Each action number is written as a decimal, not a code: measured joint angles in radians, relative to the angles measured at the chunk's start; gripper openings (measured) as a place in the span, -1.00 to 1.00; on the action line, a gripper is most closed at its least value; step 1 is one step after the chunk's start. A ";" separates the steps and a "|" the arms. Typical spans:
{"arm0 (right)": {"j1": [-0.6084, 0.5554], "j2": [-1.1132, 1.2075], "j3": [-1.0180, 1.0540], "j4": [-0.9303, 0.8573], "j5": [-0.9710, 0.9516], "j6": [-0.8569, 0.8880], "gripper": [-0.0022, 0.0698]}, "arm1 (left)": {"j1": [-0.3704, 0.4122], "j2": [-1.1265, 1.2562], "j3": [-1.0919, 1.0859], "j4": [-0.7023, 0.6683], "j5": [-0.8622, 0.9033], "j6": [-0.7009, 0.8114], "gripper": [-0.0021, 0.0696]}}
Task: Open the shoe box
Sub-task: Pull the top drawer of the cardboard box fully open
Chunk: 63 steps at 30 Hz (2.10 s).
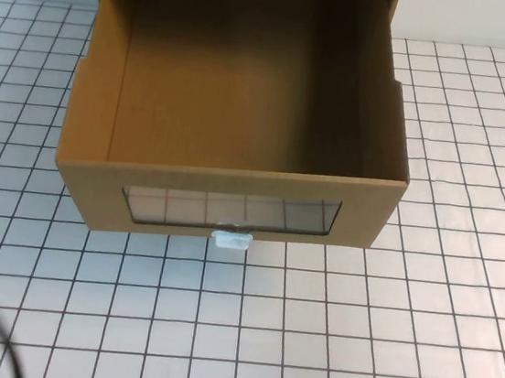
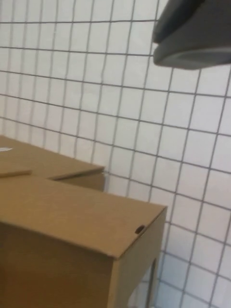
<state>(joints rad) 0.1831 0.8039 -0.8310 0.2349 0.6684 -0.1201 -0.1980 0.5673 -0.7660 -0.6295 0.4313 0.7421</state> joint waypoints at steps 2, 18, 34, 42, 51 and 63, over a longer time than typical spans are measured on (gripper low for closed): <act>0.000 -0.111 0.093 0.036 -0.089 -0.002 -0.98 | 0.000 -0.099 0.102 -0.024 -0.045 0.000 -0.95; 0.000 -0.677 0.550 0.133 -0.395 -0.004 -0.98 | 0.000 -0.561 0.649 -0.058 -0.242 0.005 -0.95; 0.000 -0.689 0.758 0.211 -0.748 -0.004 -0.98 | 0.000 -0.563 0.792 -0.069 -0.409 0.005 -0.95; 0.000 -0.689 0.758 0.232 -0.720 -0.004 -0.98 | 0.000 -0.563 0.792 -0.069 -0.410 0.005 -0.95; 0.000 -0.689 0.758 0.232 -0.637 -0.004 -0.98 | 0.000 -0.563 0.792 -0.069 -0.410 0.005 -0.95; -0.155 -0.795 0.805 0.232 -0.612 -0.116 -0.98 | 0.000 -0.563 0.792 -0.069 -0.412 0.005 -0.95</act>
<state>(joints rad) 0.0279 0.0088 -0.0258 0.4668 0.0560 -0.2366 -0.1980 0.0043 0.0265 -0.6982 0.0190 0.7474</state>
